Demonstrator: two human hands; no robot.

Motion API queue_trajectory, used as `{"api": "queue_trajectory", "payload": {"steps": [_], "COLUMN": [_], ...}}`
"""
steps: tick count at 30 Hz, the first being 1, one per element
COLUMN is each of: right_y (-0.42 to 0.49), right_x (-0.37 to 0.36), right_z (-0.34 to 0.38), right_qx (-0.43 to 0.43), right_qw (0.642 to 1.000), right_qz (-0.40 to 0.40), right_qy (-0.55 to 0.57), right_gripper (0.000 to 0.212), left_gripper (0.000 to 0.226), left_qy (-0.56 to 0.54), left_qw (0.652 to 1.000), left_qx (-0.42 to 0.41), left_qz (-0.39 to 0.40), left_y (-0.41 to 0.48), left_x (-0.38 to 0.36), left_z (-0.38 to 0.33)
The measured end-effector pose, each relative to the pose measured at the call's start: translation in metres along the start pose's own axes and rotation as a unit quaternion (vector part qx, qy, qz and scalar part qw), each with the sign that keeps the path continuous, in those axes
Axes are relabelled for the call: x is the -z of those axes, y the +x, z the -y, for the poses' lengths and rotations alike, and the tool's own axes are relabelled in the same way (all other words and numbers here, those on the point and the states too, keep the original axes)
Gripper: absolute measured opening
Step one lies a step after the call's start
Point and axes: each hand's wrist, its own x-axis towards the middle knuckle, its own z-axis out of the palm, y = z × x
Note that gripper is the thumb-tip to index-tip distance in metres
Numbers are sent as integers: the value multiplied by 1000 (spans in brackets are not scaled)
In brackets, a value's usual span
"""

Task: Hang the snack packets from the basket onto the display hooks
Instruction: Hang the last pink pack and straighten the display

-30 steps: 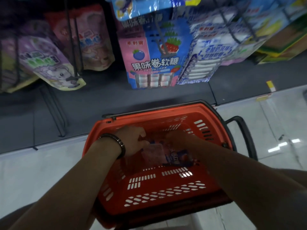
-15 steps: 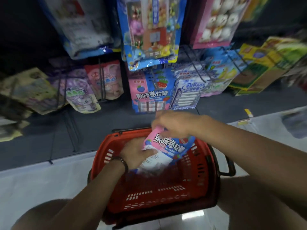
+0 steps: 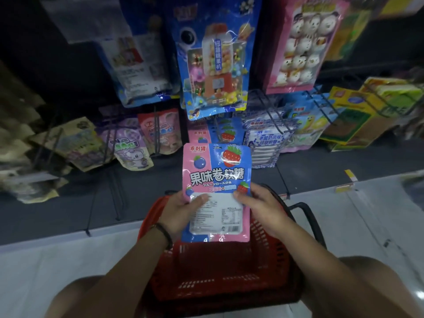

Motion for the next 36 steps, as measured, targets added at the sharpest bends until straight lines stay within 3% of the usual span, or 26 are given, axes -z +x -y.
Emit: {"api": "queue_trajectory", "payload": {"steps": [5,8,10,14,19,23,26,28,30,36], "right_y": [5,7,5,2,-7,-10,-5,-4,1,15], "right_x": [-4,-3,-5,-16,-41,-48,-49,-45,-36,-24], "right_z": [0,-1,1,3,-7,-11,-6,1,5,5], "right_qx": [31,33,41,75,167,196,209,209,199,159], "right_qw": [999,998,996,993,980,966,946,931,931,979], "right_qz": [-30,-61,-78,-94,-59,-30,-113,-206,-233,-121], "right_qy": [13,7,1,-19,-88,-165,-223,-218,-199,-45], "right_gripper": [24,22,21,24,41,35,39,47,59,70], "left_gripper": [34,70,79,59,65,31,18,17,18,25], "left_qy": [14,70,121,155,109,56,61,28,-5,-18], "left_qw": [999,985,963,960,968,979,979,988,991,996], "left_qx": [-27,-84,-138,-203,-221,-172,-144,-106,-87,-85], "left_qz": [-20,-133,-199,-119,-48,-92,-130,-113,-98,-33], "left_y": [6,6,3,-6,-18,-9,-3,-1,3,7], "left_x": [-4,-9,-11,-23,-42,-31,-24,-19,-11,3], "left_z": [2,4,0,-6,-7,-11,-15,-16,-18,-18]}}
